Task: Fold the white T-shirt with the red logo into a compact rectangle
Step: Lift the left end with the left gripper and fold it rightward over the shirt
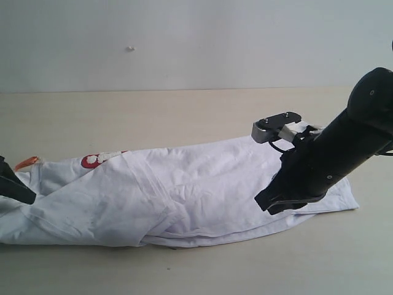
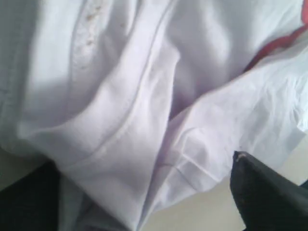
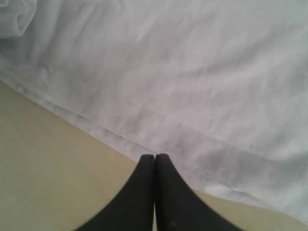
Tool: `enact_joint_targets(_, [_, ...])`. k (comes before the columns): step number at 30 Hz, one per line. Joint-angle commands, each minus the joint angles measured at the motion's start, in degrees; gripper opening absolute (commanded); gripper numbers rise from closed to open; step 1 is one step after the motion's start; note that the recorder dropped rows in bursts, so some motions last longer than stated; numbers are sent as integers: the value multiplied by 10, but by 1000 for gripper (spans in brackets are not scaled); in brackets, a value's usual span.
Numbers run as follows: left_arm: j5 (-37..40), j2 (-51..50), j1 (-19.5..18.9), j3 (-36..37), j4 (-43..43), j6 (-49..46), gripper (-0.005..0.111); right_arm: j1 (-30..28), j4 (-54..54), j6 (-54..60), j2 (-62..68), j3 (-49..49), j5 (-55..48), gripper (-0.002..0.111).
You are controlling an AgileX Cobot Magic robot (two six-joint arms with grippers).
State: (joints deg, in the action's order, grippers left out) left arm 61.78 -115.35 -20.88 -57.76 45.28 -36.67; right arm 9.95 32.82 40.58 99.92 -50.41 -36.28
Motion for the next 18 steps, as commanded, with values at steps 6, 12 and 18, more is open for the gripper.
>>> enact_joint_targets(6, [-5, -24, 21, 4, -5, -20, 17, 1, 2, 4, -7, -3, 1, 0])
enact_joint_targets(12, [-15, -16, 21, 3, 17, -25, 1, 1, 2, 4, -7, -3, 0, 0])
enact_joint_targets(18, [-26, 50, -23, -21, 19, -12, 1, 1, -4, 2, -7, -3, 1, 0])
